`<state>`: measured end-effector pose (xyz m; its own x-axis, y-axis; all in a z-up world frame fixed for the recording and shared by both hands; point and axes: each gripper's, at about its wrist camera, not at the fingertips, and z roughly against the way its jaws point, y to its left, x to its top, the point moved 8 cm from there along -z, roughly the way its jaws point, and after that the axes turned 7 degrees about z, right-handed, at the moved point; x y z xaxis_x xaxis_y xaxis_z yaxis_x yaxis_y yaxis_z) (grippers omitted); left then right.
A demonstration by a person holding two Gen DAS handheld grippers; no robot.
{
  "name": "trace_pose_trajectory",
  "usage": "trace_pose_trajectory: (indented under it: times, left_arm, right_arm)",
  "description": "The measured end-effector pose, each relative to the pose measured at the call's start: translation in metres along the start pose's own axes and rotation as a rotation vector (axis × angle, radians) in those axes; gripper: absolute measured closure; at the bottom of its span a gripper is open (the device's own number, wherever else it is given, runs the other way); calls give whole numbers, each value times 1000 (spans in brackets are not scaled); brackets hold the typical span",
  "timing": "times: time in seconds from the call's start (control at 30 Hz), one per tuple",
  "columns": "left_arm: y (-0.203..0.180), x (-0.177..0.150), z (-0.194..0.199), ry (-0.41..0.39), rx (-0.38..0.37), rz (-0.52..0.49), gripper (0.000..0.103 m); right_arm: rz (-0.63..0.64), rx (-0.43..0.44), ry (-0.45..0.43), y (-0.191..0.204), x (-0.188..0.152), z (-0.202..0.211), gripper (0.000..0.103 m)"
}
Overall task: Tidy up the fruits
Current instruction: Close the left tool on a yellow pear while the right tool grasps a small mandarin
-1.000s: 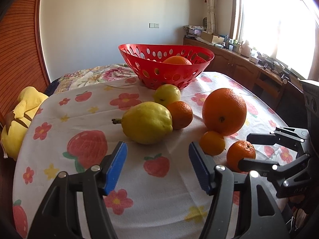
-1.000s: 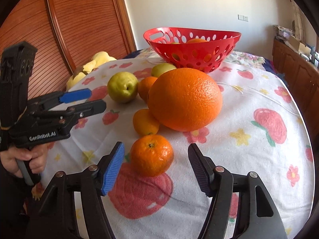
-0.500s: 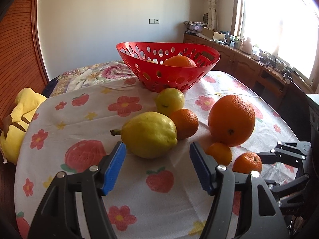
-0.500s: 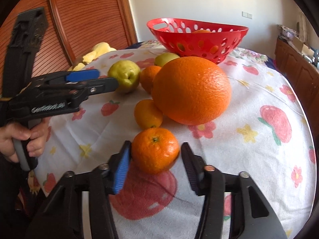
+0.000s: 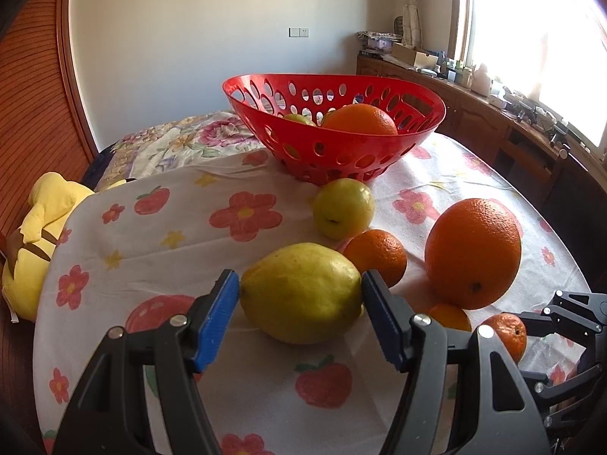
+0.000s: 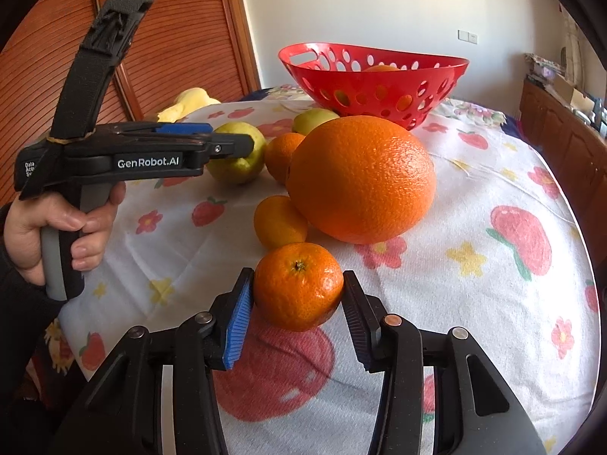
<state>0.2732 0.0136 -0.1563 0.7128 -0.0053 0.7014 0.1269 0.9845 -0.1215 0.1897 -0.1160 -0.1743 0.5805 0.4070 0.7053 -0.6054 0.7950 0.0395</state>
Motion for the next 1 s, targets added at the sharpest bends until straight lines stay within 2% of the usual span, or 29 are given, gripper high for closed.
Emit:
trace_pose_trajectory:
  times: [0.5, 0.7, 1.0]
  left_arm:
    - [-1, -4, -6, 14, 16, -49, 32]
    - [-6, -12, 2, 1, 27, -104, 36]
    - [-4, -26, 20, 5, 29, -108, 38]
  right_arm:
    - [-13, 1, 8, -4, 2, -4, 56]
    - [-14, 3, 7, -4, 1, -4, 56]
    - [-10, 2, 6, -3, 1, -5, 56]
